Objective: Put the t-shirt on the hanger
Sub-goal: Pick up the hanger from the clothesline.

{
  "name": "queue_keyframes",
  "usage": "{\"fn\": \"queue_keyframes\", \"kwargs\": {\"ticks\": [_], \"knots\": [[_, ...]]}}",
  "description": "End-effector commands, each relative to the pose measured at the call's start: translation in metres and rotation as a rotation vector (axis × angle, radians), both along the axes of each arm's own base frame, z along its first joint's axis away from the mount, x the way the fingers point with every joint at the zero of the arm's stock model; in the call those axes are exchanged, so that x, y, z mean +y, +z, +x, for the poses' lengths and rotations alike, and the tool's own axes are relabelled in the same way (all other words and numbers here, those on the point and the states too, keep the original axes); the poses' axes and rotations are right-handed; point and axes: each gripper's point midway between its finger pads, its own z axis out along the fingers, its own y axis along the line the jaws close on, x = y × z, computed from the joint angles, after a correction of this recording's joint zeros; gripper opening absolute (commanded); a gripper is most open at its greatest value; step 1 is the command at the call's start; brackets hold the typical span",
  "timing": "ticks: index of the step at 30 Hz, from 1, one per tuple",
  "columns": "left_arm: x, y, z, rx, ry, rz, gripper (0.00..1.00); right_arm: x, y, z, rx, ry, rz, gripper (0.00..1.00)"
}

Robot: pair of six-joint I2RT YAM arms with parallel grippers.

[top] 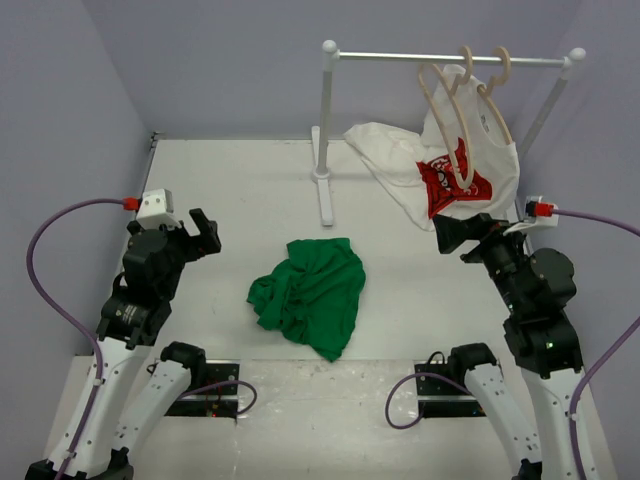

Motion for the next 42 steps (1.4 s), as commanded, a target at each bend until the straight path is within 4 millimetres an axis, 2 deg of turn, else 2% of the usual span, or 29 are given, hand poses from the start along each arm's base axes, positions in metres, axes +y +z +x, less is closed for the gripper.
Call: {"fn": "queue_keyframes", "kwargs": {"ticks": [1, 7, 10, 12, 13, 15, 17, 18, 19, 20, 24, 25, 29, 31, 34, 42], "knots": [[-0.002, 0.009, 0.004, -0.045, -0.01, 0.002, 1.0, -0.003, 0.01, 0.004, -0.034, -0.018, 0.001, 0.99], [-0.005, 0.006, 0.005, -0.041, -0.022, 0.0, 1.0, -0.002, 0.013, 0.014, -0.038, -0.025, 0.023, 0.99], [-0.009, 0.001, 0.007, -0.036, -0.042, -0.004, 1.0, 0.004, 0.023, 0.025, -0.056, 0.004, -0.021, 0.99], [-0.012, -0.001, 0.008, -0.03, -0.056, -0.007, 1.0, 0.004, 0.032, 0.038, -0.055, 0.007, -0.077, 0.99], [-0.012, -0.003, 0.008, -0.021, -0.058, -0.005, 1.0, 0.001, 0.047, 0.045, -0.071, -0.007, -0.113, 0.99], [-0.014, -0.009, 0.01, -0.002, -0.063, -0.002, 1.0, -0.008, 0.057, 0.06, -0.063, -0.044, -0.207, 0.99], [-0.016, -0.015, 0.012, 0.022, -0.076, -0.002, 1.0, -0.012, 0.067, 0.089, -0.049, -0.072, -0.282, 0.99], [-0.019, -0.018, 0.013, 0.032, -0.087, -0.004, 1.0, -0.011, 0.064, 0.103, -0.033, -0.064, -0.328, 0.99], [-0.021, -0.019, 0.013, 0.039, -0.097, -0.006, 1.0, -0.011, 0.078, 0.107, -0.058, -0.066, -0.355, 0.99], [-0.023, -0.021, 0.013, 0.046, -0.106, -0.007, 1.0, -0.015, 0.082, 0.12, -0.042, -0.087, -0.389, 0.99], [-0.027, -0.027, 0.015, 0.068, -0.126, -0.011, 1.0, -0.039, 0.073, 0.176, 0.081, -0.201, -0.531, 0.96], [-0.028, -0.027, 0.015, 0.07, -0.132, -0.013, 1.0, -0.048, 0.067, 0.195, 0.126, -0.227, -0.572, 0.92], [-0.03, -0.03, 0.014, 0.073, -0.144, -0.016, 1.0, -0.066, 0.05, 0.237, 0.203, -0.27, -0.636, 0.86], [-0.031, -0.031, 0.014, 0.076, -0.147, -0.017, 1.0, -0.068, 0.051, 0.247, 0.222, -0.247, -0.644, 0.8], [-0.031, -0.032, 0.014, 0.08, -0.149, -0.016, 1.0, -0.065, 0.026, 0.267, 0.284, -0.193, -0.644, 0.64], [-0.032, -0.032, 0.014, 0.079, -0.156, -0.018, 1.0, -0.069, -0.009, 0.275, 0.373, -0.172, -0.641, 0.48]]}}
